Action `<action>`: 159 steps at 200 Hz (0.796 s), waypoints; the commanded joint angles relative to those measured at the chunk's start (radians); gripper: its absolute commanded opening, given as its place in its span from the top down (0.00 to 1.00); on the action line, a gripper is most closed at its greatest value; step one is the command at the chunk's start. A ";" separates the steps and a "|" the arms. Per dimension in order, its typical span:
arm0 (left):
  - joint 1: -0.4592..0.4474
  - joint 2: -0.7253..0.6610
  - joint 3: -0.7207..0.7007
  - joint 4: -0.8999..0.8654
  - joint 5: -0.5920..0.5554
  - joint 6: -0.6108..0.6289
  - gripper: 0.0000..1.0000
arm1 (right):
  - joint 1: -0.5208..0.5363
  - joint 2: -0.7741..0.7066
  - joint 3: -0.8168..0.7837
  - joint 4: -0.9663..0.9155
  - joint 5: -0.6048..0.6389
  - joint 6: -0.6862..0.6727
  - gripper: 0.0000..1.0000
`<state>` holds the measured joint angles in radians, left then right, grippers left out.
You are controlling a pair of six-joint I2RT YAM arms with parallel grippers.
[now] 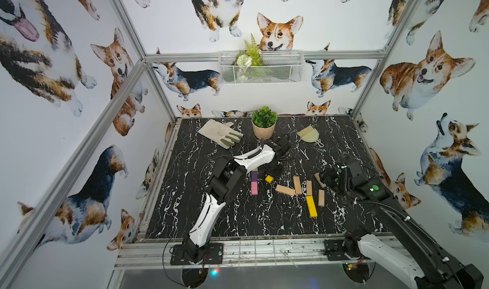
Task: Assemble the letter k with building blocks
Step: Pick up the building block from the center of the board.
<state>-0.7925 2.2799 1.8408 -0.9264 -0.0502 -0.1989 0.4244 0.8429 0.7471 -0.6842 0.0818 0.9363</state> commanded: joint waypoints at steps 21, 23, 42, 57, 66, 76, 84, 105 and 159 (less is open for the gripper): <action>-0.010 0.028 0.010 -0.014 -0.049 -0.007 0.45 | 0.000 -0.002 -0.001 0.001 0.008 0.022 0.44; -0.011 0.028 0.011 -0.014 -0.050 -0.007 0.46 | -0.001 -0.002 -0.002 0.001 0.007 0.023 0.44; -0.014 0.030 0.011 -0.016 -0.064 -0.006 0.55 | -0.001 -0.002 -0.002 -0.001 0.009 0.023 0.44; -0.014 0.035 0.015 -0.024 -0.069 -0.006 0.63 | -0.001 -0.003 -0.002 0.000 0.013 0.023 0.44; -0.014 0.037 0.019 -0.031 -0.071 -0.005 0.66 | 0.000 -0.004 -0.002 -0.002 0.014 0.024 0.44; -0.014 0.041 0.024 -0.042 -0.076 -0.001 0.71 | -0.001 -0.004 -0.002 -0.002 0.014 0.024 0.44; -0.015 0.044 0.029 -0.050 -0.079 0.005 0.75 | 0.000 -0.004 -0.004 -0.004 0.016 0.026 0.44; -0.014 0.051 0.049 -0.077 -0.091 0.030 0.91 | -0.001 -0.005 -0.005 -0.006 0.018 0.027 0.44; -0.013 -0.002 0.057 -0.060 -0.112 0.193 0.98 | 0.000 -0.002 -0.006 -0.003 0.014 0.030 0.44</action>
<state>-0.8093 2.3100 1.9018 -0.9634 -0.1215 -0.1207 0.4248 0.8391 0.7399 -0.6849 0.0822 0.9405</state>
